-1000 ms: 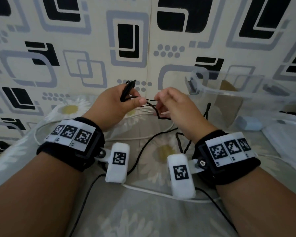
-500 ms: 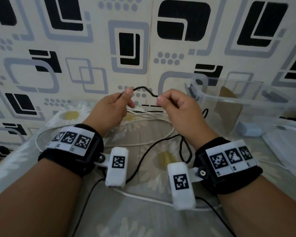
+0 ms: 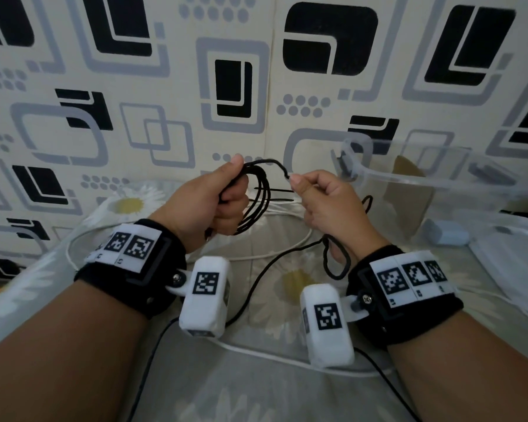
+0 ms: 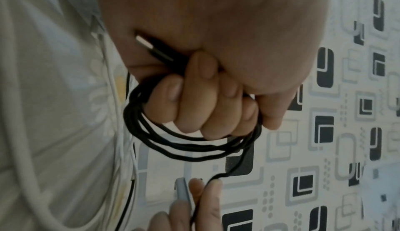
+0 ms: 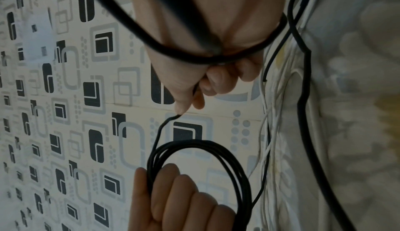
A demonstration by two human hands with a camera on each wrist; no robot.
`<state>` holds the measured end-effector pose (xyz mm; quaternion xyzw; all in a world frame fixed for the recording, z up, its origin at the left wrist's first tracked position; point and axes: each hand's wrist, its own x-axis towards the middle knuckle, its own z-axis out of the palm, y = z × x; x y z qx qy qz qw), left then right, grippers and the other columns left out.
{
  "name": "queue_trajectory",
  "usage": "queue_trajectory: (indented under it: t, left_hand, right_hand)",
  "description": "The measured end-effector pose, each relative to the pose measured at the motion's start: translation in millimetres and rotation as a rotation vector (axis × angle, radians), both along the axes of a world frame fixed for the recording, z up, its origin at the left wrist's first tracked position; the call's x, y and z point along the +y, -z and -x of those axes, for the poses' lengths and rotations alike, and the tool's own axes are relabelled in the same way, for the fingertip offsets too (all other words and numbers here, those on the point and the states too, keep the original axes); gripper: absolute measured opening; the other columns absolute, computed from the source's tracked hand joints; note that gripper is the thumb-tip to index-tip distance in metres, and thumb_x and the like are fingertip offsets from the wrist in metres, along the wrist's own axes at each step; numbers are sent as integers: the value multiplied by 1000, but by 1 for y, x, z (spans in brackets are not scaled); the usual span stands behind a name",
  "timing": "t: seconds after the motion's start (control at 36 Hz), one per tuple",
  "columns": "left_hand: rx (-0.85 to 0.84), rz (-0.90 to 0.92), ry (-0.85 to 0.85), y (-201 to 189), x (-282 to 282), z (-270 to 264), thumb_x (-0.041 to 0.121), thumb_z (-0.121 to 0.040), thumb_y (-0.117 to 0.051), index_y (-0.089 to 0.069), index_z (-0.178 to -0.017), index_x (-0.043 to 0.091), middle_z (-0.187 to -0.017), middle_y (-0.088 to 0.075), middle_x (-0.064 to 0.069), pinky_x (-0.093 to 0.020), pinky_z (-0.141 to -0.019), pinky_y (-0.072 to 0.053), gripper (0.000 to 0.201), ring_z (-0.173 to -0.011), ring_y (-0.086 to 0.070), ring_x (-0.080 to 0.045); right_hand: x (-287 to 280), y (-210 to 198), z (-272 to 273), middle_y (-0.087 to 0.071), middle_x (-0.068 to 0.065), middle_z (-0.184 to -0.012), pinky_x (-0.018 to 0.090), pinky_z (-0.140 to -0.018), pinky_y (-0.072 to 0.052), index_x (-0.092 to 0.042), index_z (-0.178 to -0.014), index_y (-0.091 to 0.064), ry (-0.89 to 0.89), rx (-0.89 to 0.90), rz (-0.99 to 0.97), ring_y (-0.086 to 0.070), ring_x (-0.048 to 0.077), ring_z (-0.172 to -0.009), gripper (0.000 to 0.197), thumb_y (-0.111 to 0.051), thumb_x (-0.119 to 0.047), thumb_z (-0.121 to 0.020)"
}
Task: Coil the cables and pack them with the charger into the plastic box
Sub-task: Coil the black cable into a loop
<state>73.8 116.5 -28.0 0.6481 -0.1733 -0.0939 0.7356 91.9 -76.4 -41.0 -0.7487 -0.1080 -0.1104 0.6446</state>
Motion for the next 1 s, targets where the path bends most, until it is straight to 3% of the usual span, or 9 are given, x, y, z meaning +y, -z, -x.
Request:
queue_trajectory:
  t: [0.08,0.22,0.39,0.56,0.69,0.81,0.86,0.92,1.0]
  left_hand:
    - [37,64,31,2,0,1,55,-96,-32,-29,-54,22,-46,-18,7,-24,-42,-12,53,-40,-11,-8]
    - [128,213,38,-3,-3,3,53,-95,-33,-26,-51,22,-46,-11,6,-22,-41,-10,54,-40,-5,-12]
    - [184,414,13,-4,3,-3,51,-96,-33,-29,-48,22,-48,-7,6,-21,-38,-9,57,-40,-3,-11]
    - [232,618,-45,-3,13,-11,50,-98,-32,-32,-45,22,-47,-8,8,-19,-37,-12,60,-39,-5,-9]
    - [270,711,-149,0,21,-16,49,-100,-33,-29,-46,22,-37,-21,7,-19,-39,-12,60,-31,-14,-7]
    - [252,787,-253,-1,27,-19,49,-100,-31,-31,-47,23,-38,-21,8,-19,-38,-15,59,-30,-18,-6]
    - [249,825,-308,-1,32,-20,49,-99,-33,-28,-52,24,-39,-21,8,-19,-37,-16,54,-31,-18,-6]
    - [248,838,-357,-1,33,-21,48,-99,-35,-24,-57,25,-40,-20,8,-19,-36,-17,49,-31,-17,-7]
    - [249,840,-424,-2,33,-21,46,-99,-36,-22,-59,25,-41,-20,8,-19,-35,-17,47,-32,-16,-7]
  right_hand:
    - [3,1,1,-36,-5,-50,19,-39,-27,-14,-79,-56,-81,112,-56,-27,8,-40,23,-65,-31,-90]
    - [5,1,5,-44,1,-55,21,-42,-25,-15,-81,-53,-207,228,-63,-32,12,-39,24,-63,-35,-91]
    - [6,-1,8,-54,2,-55,20,-42,-34,-11,-93,-55,-306,306,-98,-42,14,-37,25,-59,-36,-92]
    - [3,-2,10,-57,13,-62,25,-46,-43,-6,-106,-56,-431,419,-259,-47,23,-44,47,-38,-49,-98]
    - [-3,-2,9,-53,18,-70,26,-48,-37,-8,-110,-60,-514,401,-286,-43,22,-44,86,-22,-78,-80]
    - [-3,-3,8,-57,15,-72,24,-48,-36,-11,-112,-58,-522,404,-315,-39,19,-43,93,-23,-84,-67]
    - [-3,-4,8,-57,11,-71,24,-48,-34,-13,-114,-57,-504,403,-294,-36,18,-45,91,-27,-84,-67]
    - [-1,-4,8,-53,6,-66,24,-48,-30,-15,-115,-56,-431,376,-236,-30,14,-44,72,-43,-74,-77]
    - [3,-3,8,-42,2,-59,22,-46,-27,-19,-114,-56,-279,287,-118,-27,8,-38,31,-66,-32,-88]
